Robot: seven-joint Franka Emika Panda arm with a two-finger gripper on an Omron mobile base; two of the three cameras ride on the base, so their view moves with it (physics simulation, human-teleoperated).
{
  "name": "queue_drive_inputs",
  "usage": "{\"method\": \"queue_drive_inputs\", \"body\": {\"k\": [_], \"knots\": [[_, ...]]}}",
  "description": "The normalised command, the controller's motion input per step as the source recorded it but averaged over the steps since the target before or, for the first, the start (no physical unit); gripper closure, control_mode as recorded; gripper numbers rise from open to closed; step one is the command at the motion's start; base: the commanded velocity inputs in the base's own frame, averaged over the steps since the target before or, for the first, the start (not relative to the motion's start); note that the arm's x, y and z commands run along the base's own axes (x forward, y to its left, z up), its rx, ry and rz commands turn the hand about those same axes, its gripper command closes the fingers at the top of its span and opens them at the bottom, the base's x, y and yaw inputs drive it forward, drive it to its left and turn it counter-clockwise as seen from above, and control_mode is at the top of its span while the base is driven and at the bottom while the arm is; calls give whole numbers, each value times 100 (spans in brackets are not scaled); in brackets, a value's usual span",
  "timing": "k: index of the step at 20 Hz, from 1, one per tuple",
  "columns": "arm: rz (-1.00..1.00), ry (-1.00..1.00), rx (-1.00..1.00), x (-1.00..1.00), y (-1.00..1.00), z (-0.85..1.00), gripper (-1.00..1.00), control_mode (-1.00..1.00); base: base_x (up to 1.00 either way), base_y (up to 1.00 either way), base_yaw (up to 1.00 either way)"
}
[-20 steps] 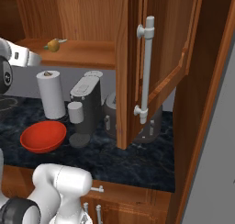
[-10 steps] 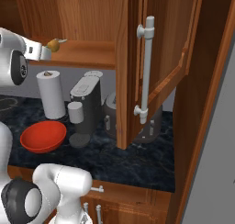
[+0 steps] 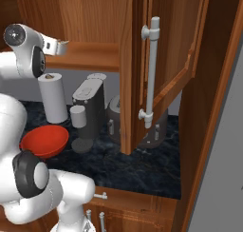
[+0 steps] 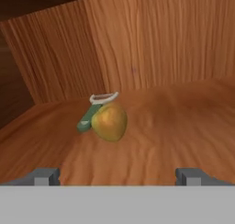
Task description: Open the cabinet. Pick the apple and tangerine from the cabinet and place them into the bowl. Then close the cabinet.
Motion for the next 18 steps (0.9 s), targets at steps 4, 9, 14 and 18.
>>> {"method": "queue_drive_inputs", "body": {"k": [4, 9, 14, 18], "knots": [[0, 1, 0, 75, 0, 0, -100, -100, 0, 0, 0], [0, 4, 0, 59, 0, 0, -100, -100, 0, 0, 0], [0, 5, -2, 19, 5, 0, -100, -100, 0, 0, 0], [0, 3, -4, 2, 16, 0, -100, -100, 0, 0, 0]]}}
